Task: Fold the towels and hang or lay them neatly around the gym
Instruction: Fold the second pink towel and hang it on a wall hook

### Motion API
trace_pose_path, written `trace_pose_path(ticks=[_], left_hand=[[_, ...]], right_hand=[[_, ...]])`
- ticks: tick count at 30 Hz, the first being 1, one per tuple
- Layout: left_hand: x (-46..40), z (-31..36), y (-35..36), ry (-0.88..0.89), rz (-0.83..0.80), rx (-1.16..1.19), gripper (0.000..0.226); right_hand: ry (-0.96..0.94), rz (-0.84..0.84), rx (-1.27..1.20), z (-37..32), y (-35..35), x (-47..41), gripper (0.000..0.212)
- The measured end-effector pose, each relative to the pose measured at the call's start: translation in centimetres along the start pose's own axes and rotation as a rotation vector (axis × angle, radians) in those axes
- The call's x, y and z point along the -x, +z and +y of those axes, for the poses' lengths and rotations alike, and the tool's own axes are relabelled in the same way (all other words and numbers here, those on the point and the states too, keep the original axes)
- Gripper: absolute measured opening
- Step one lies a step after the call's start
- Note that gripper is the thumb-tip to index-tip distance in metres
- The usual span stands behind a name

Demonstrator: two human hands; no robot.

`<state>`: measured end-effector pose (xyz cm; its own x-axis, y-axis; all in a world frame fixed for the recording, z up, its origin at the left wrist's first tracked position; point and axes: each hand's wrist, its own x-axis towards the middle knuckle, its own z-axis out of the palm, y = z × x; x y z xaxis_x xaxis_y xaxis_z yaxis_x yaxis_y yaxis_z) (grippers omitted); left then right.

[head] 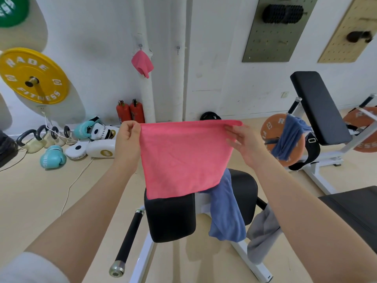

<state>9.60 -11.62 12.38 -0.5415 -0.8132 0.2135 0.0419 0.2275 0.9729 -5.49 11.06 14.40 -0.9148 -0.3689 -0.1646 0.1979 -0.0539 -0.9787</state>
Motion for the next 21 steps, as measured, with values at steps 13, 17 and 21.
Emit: trace_pose_path(ticks=[13,17,21], left_hand=[[0.5,-0.6,-0.9,-0.468,-0.157,0.155,0.016],[2.2,0.9,-0.6,-0.322,-0.287,0.11,0.02],[4.5,2.4,-1.1,-0.138,-0.347,0.081,0.01]], right_hand=[[-0.097,0.074,0.574,1.9,7.6,3.5,0.015],[-0.018,-0.061,0.389,1.0,11.1,6.4,0.008],[-0.094,-0.226,0.279,1.6,13.8,9.0,0.024]])
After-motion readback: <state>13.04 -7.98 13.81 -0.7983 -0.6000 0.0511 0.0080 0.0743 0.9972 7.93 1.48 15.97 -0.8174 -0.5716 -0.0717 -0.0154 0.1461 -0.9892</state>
